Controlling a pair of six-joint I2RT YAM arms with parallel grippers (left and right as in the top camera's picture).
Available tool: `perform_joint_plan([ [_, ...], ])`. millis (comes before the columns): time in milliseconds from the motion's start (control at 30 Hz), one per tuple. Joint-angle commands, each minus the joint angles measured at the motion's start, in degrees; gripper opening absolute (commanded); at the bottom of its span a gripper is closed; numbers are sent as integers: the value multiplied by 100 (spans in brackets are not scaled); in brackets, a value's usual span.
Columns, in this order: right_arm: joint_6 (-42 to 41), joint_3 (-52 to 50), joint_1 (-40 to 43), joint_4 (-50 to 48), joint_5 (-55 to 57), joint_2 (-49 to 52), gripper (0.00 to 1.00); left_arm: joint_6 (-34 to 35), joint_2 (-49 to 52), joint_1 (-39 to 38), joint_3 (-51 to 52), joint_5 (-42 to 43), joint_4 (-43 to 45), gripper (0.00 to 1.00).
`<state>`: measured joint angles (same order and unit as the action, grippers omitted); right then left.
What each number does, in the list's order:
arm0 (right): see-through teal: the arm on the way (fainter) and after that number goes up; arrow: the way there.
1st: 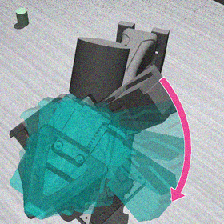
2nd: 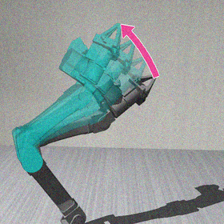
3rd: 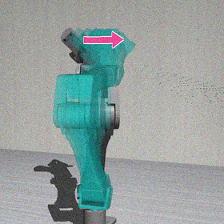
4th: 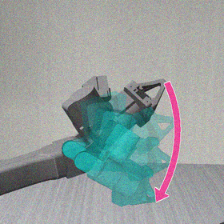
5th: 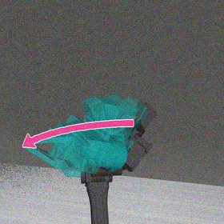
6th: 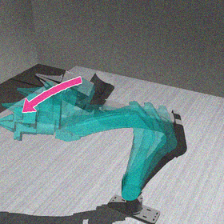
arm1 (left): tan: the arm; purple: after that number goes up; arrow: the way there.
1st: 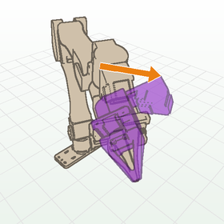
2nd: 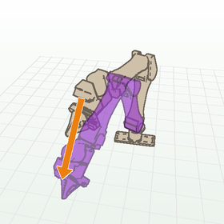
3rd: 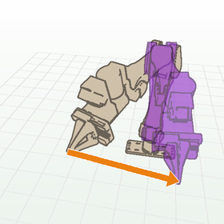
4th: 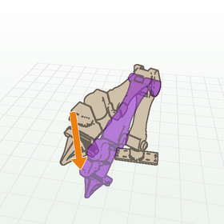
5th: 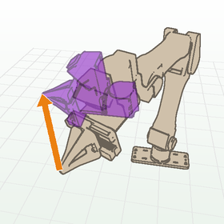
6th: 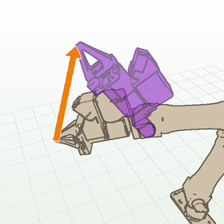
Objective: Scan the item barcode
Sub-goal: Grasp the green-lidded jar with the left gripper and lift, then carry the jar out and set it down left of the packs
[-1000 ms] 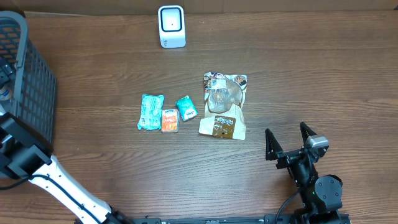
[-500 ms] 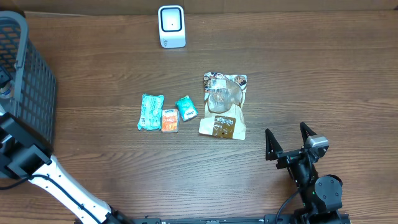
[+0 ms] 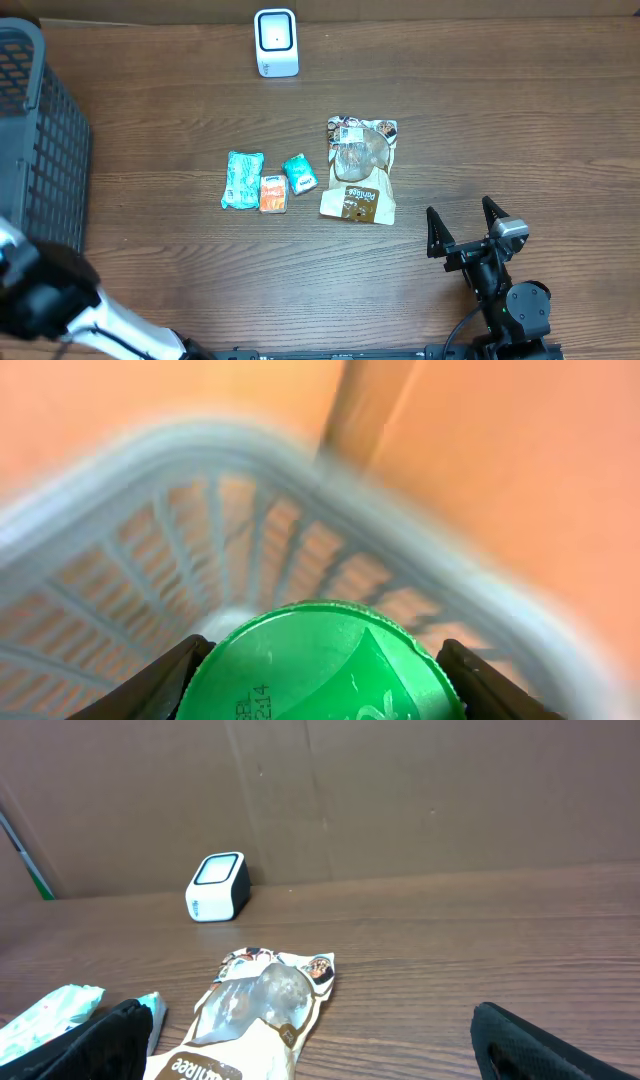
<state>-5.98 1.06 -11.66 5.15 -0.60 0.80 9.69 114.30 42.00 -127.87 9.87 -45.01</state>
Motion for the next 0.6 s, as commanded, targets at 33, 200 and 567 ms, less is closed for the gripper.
perform_joint_plan([
  [33, -22, -59, 15, -35, 55, -46, 100, 616, -1150, -122, -140, 1281, 28, 52],
  [200, -22, -59, 15, -35, 55, -46, 100, 452, -1779, -597, -140, 1541, -595, 54],
  [567, -22, -59, 15, -35, 55, -46, 100, -297, -1602, -2422, -138, 763, -2813, 60],
])
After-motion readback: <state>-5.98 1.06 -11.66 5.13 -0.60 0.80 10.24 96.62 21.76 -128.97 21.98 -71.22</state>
